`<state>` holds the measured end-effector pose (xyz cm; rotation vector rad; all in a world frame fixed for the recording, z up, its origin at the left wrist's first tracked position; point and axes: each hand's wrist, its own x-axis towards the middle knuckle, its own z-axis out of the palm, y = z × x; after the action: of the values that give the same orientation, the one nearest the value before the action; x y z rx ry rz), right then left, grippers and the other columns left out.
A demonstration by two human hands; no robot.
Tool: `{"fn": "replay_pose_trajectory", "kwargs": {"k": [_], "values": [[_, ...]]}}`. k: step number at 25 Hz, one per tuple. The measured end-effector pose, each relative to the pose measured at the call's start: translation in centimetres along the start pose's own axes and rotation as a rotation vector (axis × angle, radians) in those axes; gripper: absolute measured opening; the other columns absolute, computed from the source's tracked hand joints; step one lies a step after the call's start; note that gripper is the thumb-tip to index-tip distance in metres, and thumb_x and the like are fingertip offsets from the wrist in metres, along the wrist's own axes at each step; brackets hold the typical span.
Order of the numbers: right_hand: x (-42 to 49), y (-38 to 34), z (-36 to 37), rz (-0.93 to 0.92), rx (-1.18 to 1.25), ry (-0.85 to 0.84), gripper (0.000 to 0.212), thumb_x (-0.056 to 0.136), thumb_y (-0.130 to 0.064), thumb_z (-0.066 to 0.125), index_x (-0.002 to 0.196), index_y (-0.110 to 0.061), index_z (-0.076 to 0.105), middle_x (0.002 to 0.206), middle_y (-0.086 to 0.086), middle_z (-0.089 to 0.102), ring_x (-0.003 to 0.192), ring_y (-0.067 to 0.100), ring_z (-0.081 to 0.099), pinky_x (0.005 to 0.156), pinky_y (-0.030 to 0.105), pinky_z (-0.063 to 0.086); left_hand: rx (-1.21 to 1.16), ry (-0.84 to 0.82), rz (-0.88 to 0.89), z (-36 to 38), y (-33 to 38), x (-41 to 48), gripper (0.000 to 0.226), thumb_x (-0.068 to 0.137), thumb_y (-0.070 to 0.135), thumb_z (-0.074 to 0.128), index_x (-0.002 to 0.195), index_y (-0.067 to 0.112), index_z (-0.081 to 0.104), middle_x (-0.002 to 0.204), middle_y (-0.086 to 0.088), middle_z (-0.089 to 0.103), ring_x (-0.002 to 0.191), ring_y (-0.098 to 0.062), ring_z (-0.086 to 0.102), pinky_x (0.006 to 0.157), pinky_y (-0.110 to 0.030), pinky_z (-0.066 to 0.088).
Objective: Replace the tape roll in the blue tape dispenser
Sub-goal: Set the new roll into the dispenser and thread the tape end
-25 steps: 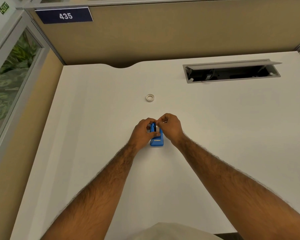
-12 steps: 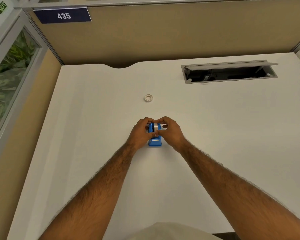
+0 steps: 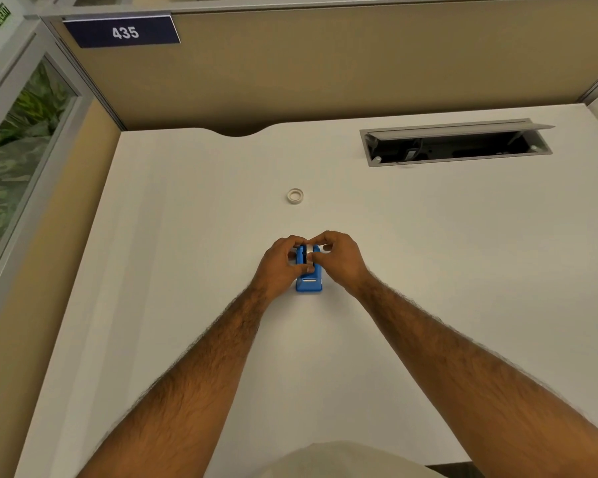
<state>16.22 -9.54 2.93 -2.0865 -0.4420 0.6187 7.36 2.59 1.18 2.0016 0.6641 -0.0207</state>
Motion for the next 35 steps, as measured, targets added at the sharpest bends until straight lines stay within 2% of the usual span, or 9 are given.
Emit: {"fn": "replay_pose_trajectory", "kwargs": {"k": [3,6,10,16,20,23,25,29,35], "values": [[0.5,-0.5,-0.3,-0.012,-0.031,0.003,0.016,0.085,-0.015,0.073,0.1,-0.009,0.074,0.103,0.004,0.07,0.091,0.014,0.06,0.08,0.027,0.048,0.007,0.001,-0.005,0.0,-0.1,-0.1,0.054,0.075,0.015,0.084,0.122,0.018,0.059,0.125,-0.001,0.061,0.106,-0.017,0.061,0.086,-0.023,0.046],[0.3,-0.6,-0.2,-0.001,-0.03,-0.004,0.015,0.085,-0.013,0.073,0.1,-0.008,0.073,0.102,0.004,0.069,0.092,0.014,0.059,0.08,0.028,0.047,-0.031,-0.026,-0.017,-0.2,-0.1,-0.2,0.057,0.074,0.019,0.086,0.123,0.022,0.058,0.123,0.003,0.06,0.104,-0.013,0.059,0.084,-0.021,0.045],[-0.2,-0.1,-0.1,-0.015,0.012,0.005,0.014,0.082,-0.01,0.073,0.096,-0.012,0.071,0.103,0.001,0.068,0.097,0.015,0.058,0.08,0.026,0.046,-0.063,-0.045,0.003,-0.7,-0.1,-0.1,0.046,0.081,0.023,0.08,0.122,0.023,0.061,0.124,0.003,0.061,0.107,-0.013,0.06,0.093,-0.029,0.051],[0.3,-0.1,0.3,-0.032,-0.042,0.056,0.008,0.086,-0.016,0.07,0.093,-0.011,0.071,0.102,0.003,0.069,0.096,0.015,0.059,0.083,0.028,0.048,-0.052,-0.025,0.0,-0.5,0.2,-0.1,0.042,0.08,0.021,0.08,0.118,0.019,0.062,0.12,0.0,0.062,0.105,-0.016,0.06,0.088,-0.024,0.048],[1.1,-0.7,0.6,-0.009,-0.1,0.071,0.01,0.089,-0.018,0.067,0.089,-0.009,0.07,0.095,0.001,0.067,0.089,0.014,0.058,0.075,0.023,0.042,-0.043,-0.023,-0.011,-0.5,0.5,-0.3,0.045,0.077,0.016,0.082,0.117,0.018,0.061,0.12,0.001,0.061,0.104,-0.015,0.06,0.086,-0.023,0.044],[1.6,-0.6,0.8,0.015,-0.074,0.072,0.01,0.087,-0.018,0.066,0.087,-0.008,0.07,0.095,0.006,0.07,0.088,0.018,0.061,0.073,0.026,0.046,-0.031,-0.015,-0.002,-0.4,0.4,-0.2,0.048,0.073,0.016,0.084,0.115,0.02,0.061,0.121,0.001,0.062,0.105,-0.016,0.061,0.088,-0.027,0.047],[1.6,-0.5,0.9,0.021,-0.061,0.072,0.011,0.087,-0.019,0.067,0.089,-0.009,0.071,0.097,0.006,0.07,0.091,0.019,0.062,0.078,0.029,0.051,-0.021,-0.014,-0.002,-0.4,0.4,-0.1,0.05,0.072,0.017,0.086,0.116,0.021,0.061,0.121,0.001,0.062,0.105,-0.016,0.06,0.09,-0.029,0.049],[0.9,0.2,0.7,-0.01,-0.049,0.053,0.013,0.088,-0.021,0.07,0.096,-0.012,0.07,0.103,0.003,0.069,0.097,0.017,0.061,0.086,0.032,0.051,-0.011,-0.046,-0.005,-0.6,0.3,-0.1,0.055,0.074,0.023,0.085,0.122,0.02,0.06,0.123,0.002,0.06,0.104,-0.014,0.06,0.08,-0.017,0.043],[0.1,0.6,0.6,-0.044,-0.043,0.061,0.009,0.086,-0.015,0.07,0.095,-0.015,0.068,0.104,-0.001,0.067,0.097,0.013,0.057,0.079,0.023,0.042,-0.022,-0.024,0.0,-0.6,0.5,-0.1,0.046,0.077,0.019,0.082,0.119,0.017,0.063,0.121,-0.001,0.061,0.104,-0.016,0.061,0.078,-0.013,0.042]]}}
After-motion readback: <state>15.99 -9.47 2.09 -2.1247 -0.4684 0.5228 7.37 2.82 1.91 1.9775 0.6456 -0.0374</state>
